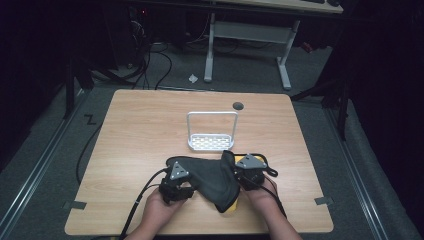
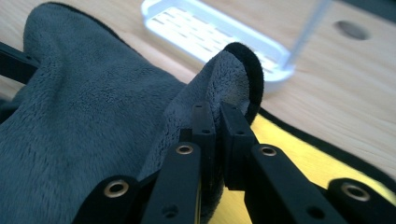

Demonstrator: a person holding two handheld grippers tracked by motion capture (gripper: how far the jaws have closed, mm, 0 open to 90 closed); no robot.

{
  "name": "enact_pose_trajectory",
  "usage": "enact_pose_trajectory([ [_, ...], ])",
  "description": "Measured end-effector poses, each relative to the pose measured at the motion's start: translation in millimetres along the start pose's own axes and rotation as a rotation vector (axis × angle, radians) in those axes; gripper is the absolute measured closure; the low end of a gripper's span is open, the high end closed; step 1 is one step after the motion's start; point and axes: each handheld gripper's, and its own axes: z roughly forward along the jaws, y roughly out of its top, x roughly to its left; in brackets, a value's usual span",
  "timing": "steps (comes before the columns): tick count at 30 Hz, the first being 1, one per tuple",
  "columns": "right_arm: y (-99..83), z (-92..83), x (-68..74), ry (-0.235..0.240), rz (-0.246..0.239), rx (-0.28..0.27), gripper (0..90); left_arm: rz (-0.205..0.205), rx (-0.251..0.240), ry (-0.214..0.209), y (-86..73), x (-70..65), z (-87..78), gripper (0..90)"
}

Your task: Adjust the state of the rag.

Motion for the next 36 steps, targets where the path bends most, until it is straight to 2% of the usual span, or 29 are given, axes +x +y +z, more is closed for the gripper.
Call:
enact_pose_trajectory([
  [2, -5.9, -14.4, -5.8, -0.033, 0.002, -0.015, 86.6, 0.009, 0.006, 0.018, 2.3, 0.0, 1.9, 72.2],
  [3, -14.2, -28.2, -14.1, -0.062, 0.008, -0.024, 86.6, 0.009, 0.004, 0.024, 2.7, -0.2, 2.8, 80.6],
  [4, -14.2, -28.2, -14.1, -0.062, 0.008, -0.024, 86.6, 0.012, 0.002, 0.028, 3.1, -0.4, 3.4, 80.6],
  [5, -22.7, -41.8, -24.2, -0.092, 0.039, -0.031, 86.6, 0.015, -0.001, 0.034, 3.3, -0.9, 3.9, 83.3],
  [6, -22.7, -41.8, -24.2, -0.092, 0.039, -0.031, 86.6, 0.016, -0.007, 0.043, 3.2, -1.4, 3.9, 83.3],
  [7, -29.9, -54.1, -34.1, -0.119, 0.071, -0.035, 86.4, 0.017, -0.014, 0.048, 3.2, -1.7, 3.3, 84.4],
  [10, -40.0, -69.7, -41.1, -0.156, 0.087, -0.032, 86.4, 0.002, -0.057, 0.04, 5.4, -0.7, -4.2, 85.1],
  [15, -46.7, -83.4, -41.7, -0.191, 0.081, -0.031, 86.3, -0.011, -0.133, 0.035, 15.2, 3.2, -27.8, 85.3],
  [19, -42.8, -91.5, -36.4, -0.199, 0.073, -0.05, 86.0, -0.023, -0.18, 0.043, 23.6, 8.9, -52.8, 85.1],
  [21, -41.3, -93.5, -34.6, -0.2, 0.069, -0.058, 85.9, -0.03, -0.192, 0.049, 28.3, 12.8, -63.3, 85.0],
  [24, -39.9, -94.3, -30.9, -0.207, 0.048, -0.055, 85.7, -0.042, -0.175, 0.04, 37.2, 22.7, -62.6, 84.2],
  [27, -52.5, -78.8, -37.2, -0.195, 0.068, 0.041, 84.3, -0.059, -0.115, 0.033, 43.2, 34.3, -39.8, 82.9],
  [28, -57.0, -72.6, -39.5, -0.189, 0.069, 0.081, 84.2, -0.054, -0.096, 0.028, 43.7, 36.9, -29.8, 82.1],
  [29, -57.0, -72.6, -39.5, -0.189, 0.069, 0.081, 84.2, -0.052, -0.074, 0.022, 44.1, 39.3, -19.9, 82.1],
  [30, -67.8, -58.5, -43.9, -0.193, 0.056, 0.16, 83.8, -0.058, -0.065, 0.024, 44.0, 41.6, -11.3, 77.8],
  [31, -73.0, -51.8, -46.8, -0.189, 0.057, 0.204, 83.7, -0.072, -0.056, 0.037, 43.5, 43.3, -4.9, 74.0],
  [32, -73.0, -51.8, -46.8, -0.189, 0.057, 0.204, 83.7, -0.089, -0.05, 0.047, 42.7, 44.4, -0.8, 74.0],
  [33, -79.0, -46.8, -50.5, -0.182, 0.067, 0.223, 82.7, -0.1, -0.051, 0.048, 40.9, 44.6, 0.4, 67.9],
  [34, -79.0, -46.8, -50.5, -0.182, 0.067, 0.223, 82.7, -0.105, -0.063, 0.054, 37.8, 43.0, -0.9, 67.9],
  [36, -79.4, -48.6, -52.4, -0.177, 0.086, 0.219, 80.6, -0.115, -0.087, 0.072, 28.8, 38.0, -9.3, 62.1],
])
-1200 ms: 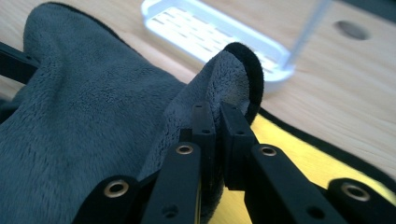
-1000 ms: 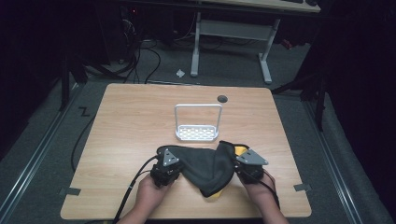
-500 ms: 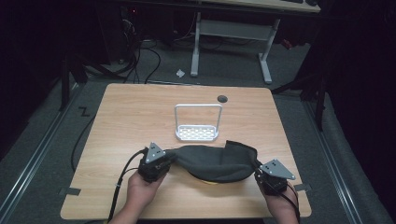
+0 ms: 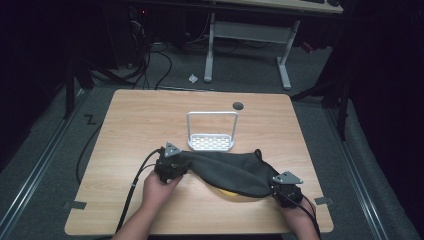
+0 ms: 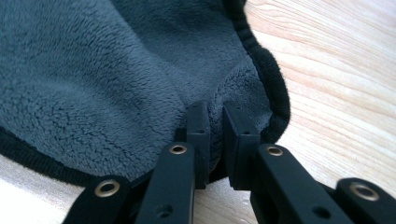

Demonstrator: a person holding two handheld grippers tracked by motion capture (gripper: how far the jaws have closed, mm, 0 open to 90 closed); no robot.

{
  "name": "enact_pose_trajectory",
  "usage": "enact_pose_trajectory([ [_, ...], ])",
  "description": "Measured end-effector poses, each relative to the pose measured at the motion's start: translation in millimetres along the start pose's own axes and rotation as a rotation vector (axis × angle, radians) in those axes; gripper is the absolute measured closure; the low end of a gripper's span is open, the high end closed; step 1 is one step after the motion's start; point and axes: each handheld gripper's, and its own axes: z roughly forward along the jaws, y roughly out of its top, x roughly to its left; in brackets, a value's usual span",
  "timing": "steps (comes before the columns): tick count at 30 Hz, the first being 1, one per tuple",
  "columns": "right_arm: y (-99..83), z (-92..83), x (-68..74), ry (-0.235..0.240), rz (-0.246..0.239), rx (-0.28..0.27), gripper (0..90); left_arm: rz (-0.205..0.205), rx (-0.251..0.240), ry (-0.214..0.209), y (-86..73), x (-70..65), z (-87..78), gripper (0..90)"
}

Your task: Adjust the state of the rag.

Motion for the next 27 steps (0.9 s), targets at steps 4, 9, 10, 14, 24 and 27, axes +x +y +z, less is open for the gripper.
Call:
enact_pose_trajectory([
  [4, 3.5, -9.5, -0.6, -0.014, 0.013, -0.038, 69.3, 0.019, -0.016, 0.01, -21.1, -5.7, -27.4, 61.3],
  [9, 19.9, -35.9, 11.6, 0.018, 0.011, -0.163, 64.6, 0.021, 0.014, 0.027, -36.7, 6.1, -51.6, 57.9],
  [10, 19.9, -35.9, 11.6, 0.018, 0.011, -0.163, 64.6, 0.017, 0.005, 0.028, -38.9, 9.1, -55.5, 57.9],
  [14, 39.0, -46.0, 40.5, 0.098, -0.051, -0.242, 68.3, -0.044, -0.036, 0.015, -51.0, 21.4, -62.6, 56.5],
  [24, 78.5, -0.3, 133.2, 0.299, -0.29, -0.162, 83.1, -0.064, -0.039, 0.022, -55.8, 39.1, -68.1, 55.9],
  [27, 82.0, 21.3, 143.1, 0.311, -0.324, -0.105, 78.6, -0.086, -0.04, 0.021, -57.6, 43.8, -69.3, 55.6],
])
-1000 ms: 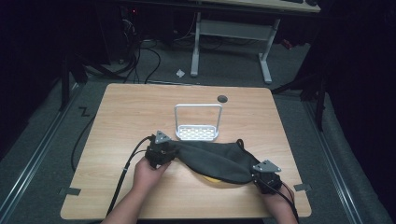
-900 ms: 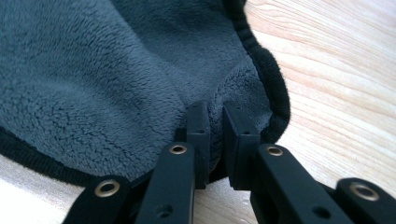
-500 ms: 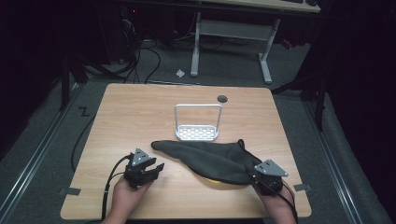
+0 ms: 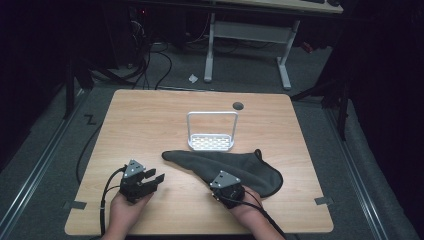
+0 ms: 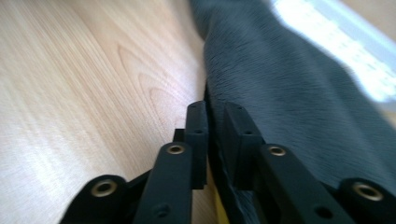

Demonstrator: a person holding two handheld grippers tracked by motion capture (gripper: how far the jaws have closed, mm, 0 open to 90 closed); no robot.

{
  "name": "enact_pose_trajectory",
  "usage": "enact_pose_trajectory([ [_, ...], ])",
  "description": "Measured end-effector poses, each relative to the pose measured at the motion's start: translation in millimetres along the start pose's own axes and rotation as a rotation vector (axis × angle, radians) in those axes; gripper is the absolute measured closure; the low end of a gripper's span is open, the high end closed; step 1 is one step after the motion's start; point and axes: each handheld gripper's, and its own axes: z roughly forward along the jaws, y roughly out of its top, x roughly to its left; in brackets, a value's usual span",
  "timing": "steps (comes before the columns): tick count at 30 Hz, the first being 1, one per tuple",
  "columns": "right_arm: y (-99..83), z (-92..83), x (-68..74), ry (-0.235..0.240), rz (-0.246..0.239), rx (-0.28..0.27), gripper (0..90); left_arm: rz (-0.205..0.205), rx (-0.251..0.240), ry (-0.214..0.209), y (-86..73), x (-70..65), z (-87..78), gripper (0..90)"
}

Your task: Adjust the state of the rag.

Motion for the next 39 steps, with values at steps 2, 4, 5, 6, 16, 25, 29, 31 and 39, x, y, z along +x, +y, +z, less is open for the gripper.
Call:
enact_pose_trajectory([
  [2, 0.4, 3.2, 0.3, -0.015, 0.003, 0.01, 75.1, -0.005, 0.006, 0.0, -0.4, 2.0, 0.3, 55.6],
  [4, 1.5, 8.2, -1.3, -0.012, 0.003, 0.022, 75.7, -0.014, 0.003, -0.007, -0.3, 2.7, 0.5, 55.1],
  [5, 1.8, 11.2, -1.0, -0.012, -0.004, 0.031, 76.0, -0.013, 0.003, -0.007, -0.1, 2.5, 0.3, 54.7],
  [6, 1.8, 12.3, -0.6, -0.011, -0.012, 0.033, 76.6, -0.014, 0.001, -0.008, -0.1, 2.1, 0.2, 54.6],
  [16, 10.5, -2.3, 0.1, 0.009, 0.013, -0.023, 88.5, -0.013, 0.0, -0.014, -0.6, 0.8, -0.2, 54.3],
  [25, 37.2, -52.4, -16.7, -0.042, 0.069, -0.216, 88.3, -0.021, -0.006, -0.017, -1.0, 2.0, -0.8, 54.4],
  [29, 20.3, -31.5, -41.7, -0.073, 0.142, -0.142, 88.1, -0.007, -0.005, -0.029, -1.0, -0.8, -0.6, 54.4],
  [31, 7.6, -19.2, -48.0, -0.063, 0.175, -0.097, 88.1, -0.005, -0.002, -0.053, -0.5, -4.0, 1.7, 54.3],
  [39, -18.6, -11.6, -19.8, 0.005, 0.15, -0.062, 87.5, 0.081, 0.032, -0.134, -1.7, -36.7, 19.6, 51.0],
])
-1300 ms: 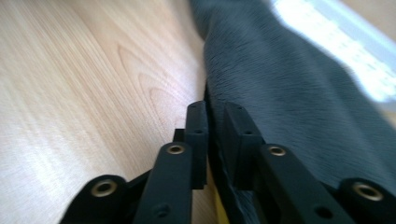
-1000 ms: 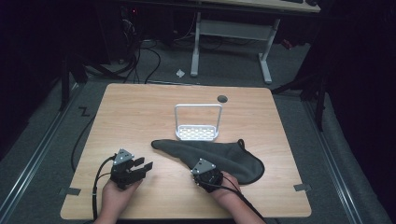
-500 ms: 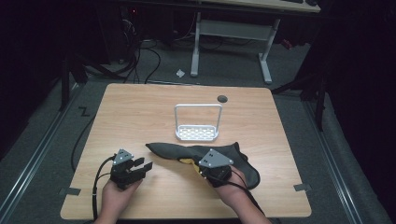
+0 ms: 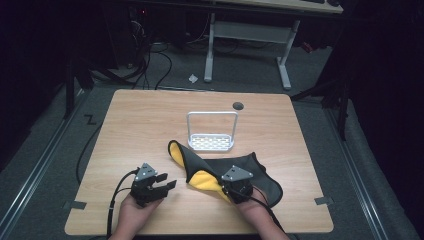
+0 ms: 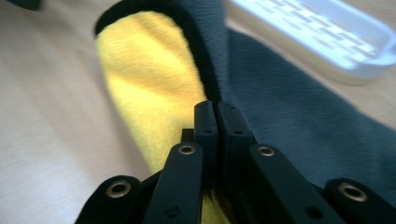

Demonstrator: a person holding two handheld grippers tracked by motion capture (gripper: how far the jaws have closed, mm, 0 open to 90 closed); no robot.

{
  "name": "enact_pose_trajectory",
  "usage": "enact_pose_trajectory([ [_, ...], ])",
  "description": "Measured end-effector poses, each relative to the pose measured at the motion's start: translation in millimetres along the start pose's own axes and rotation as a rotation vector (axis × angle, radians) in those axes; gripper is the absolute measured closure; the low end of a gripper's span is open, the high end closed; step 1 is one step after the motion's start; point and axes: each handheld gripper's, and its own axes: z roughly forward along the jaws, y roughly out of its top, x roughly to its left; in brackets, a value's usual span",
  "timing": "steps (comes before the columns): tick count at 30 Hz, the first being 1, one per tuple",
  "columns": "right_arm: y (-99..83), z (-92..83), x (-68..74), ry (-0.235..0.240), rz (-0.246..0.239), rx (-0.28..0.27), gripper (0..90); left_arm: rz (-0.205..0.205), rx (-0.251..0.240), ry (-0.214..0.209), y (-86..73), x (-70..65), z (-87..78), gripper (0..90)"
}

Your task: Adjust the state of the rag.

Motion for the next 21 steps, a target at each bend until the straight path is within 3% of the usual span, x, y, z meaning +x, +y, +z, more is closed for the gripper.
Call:
enact_pose_trajectory([
  [2, -1.4, -2.6, 8.4, 0.026, -0.012, -0.009, 87.2, 0.01, -0.011, -0.004, 1.4, -6.3, 1.9, 51.1],
  [3, -2.1, -4.8, 19.4, 0.056, -0.027, -0.018, 86.9, 0.018, -0.025, 0.003, 2.1, -8.7, 1.4, 54.6],
  [4, -2.1, -4.8, 19.4, 0.056, -0.027, -0.018, 86.9, 0.025, -0.04, 0.012, 2.7, -10.8, 0.2, 54.6],
  [8, -3.0, -4.9, 43.3, 0.136, -0.065, -0.016, 85.4, 0.01, -0.079, 0.027, 4.0, -14.5, -7.4, 62.1],
  [10, -2.4, -4.5, 53.4, 0.17, -0.082, -0.009, 79.4, 0.009, -0.075, 0.019, 4.1, -16.7, -8.9, 62.5],
  [12, 1.1, -9.7, 57.9, 0.172, -0.091, -0.031, 76.5, 0.033, -0.04, 0.037, 2.7, -20.1, -7.1, 62.7],
  [15, 8.0, -23.0, 50.4, 0.132, -0.072, -0.089, 74.7, 0.046, 0.015, 0.058, -0.1, -19.2, -0.5, 62.6],
  [16, 9.1, -30.5, 37.8, 0.093, -0.049, -0.11, 74.6, 0.032, 0.034, 0.053, -0.9, -16.7, 1.5, 62.9],
  [17, 9.1, -30.5, 37.8, 0.093, -0.049, -0.11, 74.6, 0.023, 0.051, 0.064, -2.0, -14.5, 3.2, 62.9],
  [20, 3.9, -36.4, 11.5, 0.015, -0.009, -0.112, 75.1, 0.018, 0.121, 0.072, -6.8, -9.5, 8.3, 66.2],
  [21, 0.9, -37.3, 2.0, -0.018, 0.002, -0.108, 75.7, 0.022, 0.116, 0.065, -7.7, -9.3, 7.6, 67.0],
])
